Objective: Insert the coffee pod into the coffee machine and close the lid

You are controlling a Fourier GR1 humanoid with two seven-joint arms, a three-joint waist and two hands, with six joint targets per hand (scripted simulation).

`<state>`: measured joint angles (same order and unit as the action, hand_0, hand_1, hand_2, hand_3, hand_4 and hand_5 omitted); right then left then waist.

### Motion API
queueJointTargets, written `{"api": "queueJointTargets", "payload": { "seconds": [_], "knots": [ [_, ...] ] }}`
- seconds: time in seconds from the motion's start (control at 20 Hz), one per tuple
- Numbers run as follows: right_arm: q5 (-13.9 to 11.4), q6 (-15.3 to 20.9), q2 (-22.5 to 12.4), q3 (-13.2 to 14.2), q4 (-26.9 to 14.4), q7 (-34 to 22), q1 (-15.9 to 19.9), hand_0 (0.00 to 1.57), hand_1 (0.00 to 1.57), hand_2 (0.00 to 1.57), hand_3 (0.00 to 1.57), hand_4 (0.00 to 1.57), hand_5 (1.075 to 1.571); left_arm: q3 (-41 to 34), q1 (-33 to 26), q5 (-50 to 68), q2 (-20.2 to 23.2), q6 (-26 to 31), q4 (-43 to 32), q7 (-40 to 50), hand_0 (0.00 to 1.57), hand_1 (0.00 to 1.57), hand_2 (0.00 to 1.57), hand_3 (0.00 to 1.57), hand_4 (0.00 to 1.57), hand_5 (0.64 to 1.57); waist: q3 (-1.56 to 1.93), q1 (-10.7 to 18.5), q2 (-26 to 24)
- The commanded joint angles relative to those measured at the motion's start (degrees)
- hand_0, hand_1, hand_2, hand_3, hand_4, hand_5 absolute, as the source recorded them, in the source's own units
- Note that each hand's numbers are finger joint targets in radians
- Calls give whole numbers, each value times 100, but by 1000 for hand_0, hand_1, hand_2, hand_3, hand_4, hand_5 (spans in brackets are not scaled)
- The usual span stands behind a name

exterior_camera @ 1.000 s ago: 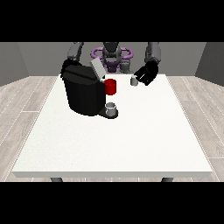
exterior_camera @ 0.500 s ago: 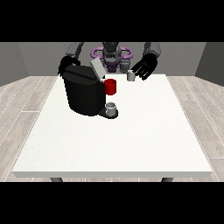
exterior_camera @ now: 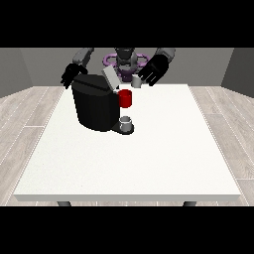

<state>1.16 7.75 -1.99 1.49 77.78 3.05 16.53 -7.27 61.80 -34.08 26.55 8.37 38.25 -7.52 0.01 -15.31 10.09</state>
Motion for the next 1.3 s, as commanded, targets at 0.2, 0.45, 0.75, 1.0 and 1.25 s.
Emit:
{"api": "queueJointTargets", "payload": {
  "seconds": [0.2, 0.45, 0.75, 1.0, 1.25],
  "knots": [
    [-121, 172, 70, -31, 147, 183, -11, 0, 0, 0, 0, 480, 1571, -15, 220, -144, 74, -134, -72, -54, 1281, 1281, 1306, 1226, 501, 1571, 0, -151, 290],
    [2, 102, 25, 132, -153, 216, 83, 0, 0, 0, 0, 480, 1571, 104, 461, -200, -135, 36, -22, 184, 1307, 1307, 1328, 1239, 487, 1571, 2, -36, 329],
    [-143, 329, 150, -104, 374, -360, 274, 0, 0, 0, 0, 499, 1571, -47, 498, -185, 28, 41, -292, 53, 1316, 1316, 1328, 1225, 510, 1571, -2, -204, 368],
    [53, 156, -3, 256, -183, 276, 428, 0, 0, 0, 0, 513, 1571, 140, 687, -323, -239, -10, -84, 175, 1206, 1206, 1261, 1187, 504, 1571, 2, -5, 632],
    [204, 67, -41, 359, -139, 306, 228, 0, 0, 0, 0, 481, 1571, 58, 602, -259, -153, 128, -129, 45, 1203, 1203, 1272, 1200, 500, 1571, 2, 0, 459]
  ]
}}
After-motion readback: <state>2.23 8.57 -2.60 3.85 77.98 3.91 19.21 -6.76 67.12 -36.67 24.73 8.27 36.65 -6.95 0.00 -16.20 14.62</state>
